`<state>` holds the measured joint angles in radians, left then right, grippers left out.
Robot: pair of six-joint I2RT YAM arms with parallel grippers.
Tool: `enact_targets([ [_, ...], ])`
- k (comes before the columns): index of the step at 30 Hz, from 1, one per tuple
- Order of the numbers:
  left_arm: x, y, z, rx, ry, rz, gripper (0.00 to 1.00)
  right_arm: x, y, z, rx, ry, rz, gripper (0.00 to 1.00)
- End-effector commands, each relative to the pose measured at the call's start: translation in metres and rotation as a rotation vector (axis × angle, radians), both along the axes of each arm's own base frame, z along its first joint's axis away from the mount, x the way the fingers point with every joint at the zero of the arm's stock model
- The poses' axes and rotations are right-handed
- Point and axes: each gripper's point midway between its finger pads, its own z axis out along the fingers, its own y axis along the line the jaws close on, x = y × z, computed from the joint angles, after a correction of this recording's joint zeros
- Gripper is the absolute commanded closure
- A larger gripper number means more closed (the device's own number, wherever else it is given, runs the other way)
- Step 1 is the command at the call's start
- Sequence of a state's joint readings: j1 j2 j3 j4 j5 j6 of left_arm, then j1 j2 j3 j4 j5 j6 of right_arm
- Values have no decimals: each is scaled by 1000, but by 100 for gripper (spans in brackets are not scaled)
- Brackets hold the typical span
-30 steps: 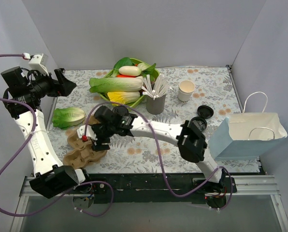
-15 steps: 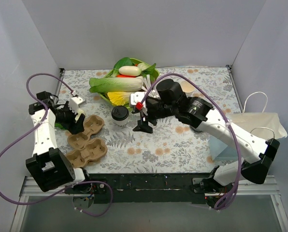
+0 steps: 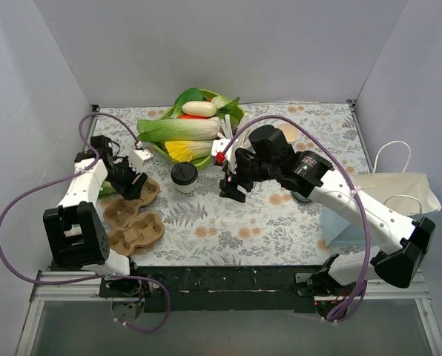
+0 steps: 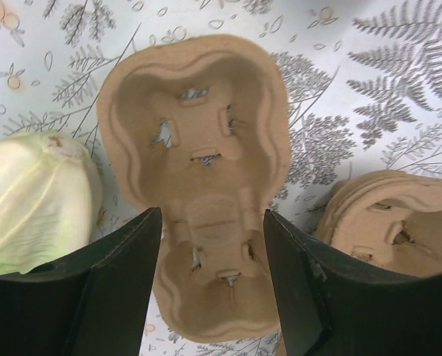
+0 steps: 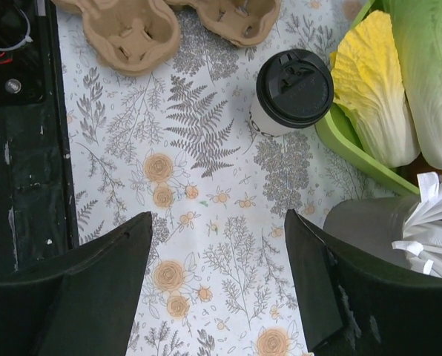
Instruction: Pack the takeout coffee
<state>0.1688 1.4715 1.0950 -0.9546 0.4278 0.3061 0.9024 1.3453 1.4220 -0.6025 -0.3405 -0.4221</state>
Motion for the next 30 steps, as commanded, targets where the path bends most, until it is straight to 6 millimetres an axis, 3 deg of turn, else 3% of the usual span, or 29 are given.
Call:
enact_targets([
  [1, 9, 21, 11, 74, -38, 25, 44, 6, -3, 3, 19, -15, -26, 21],
  [9, -2, 22, -3, 73, 26, 52, 44, 9, -3, -1, 18, 6, -26, 21],
  [19, -17, 21, -6, 77, 74, 50, 48, 9, -4, -5, 19, 9, -26, 21],
  [30, -18, 23, -18, 93, 91, 83, 47, 9, -6, -8, 16, 22, -29, 20],
])
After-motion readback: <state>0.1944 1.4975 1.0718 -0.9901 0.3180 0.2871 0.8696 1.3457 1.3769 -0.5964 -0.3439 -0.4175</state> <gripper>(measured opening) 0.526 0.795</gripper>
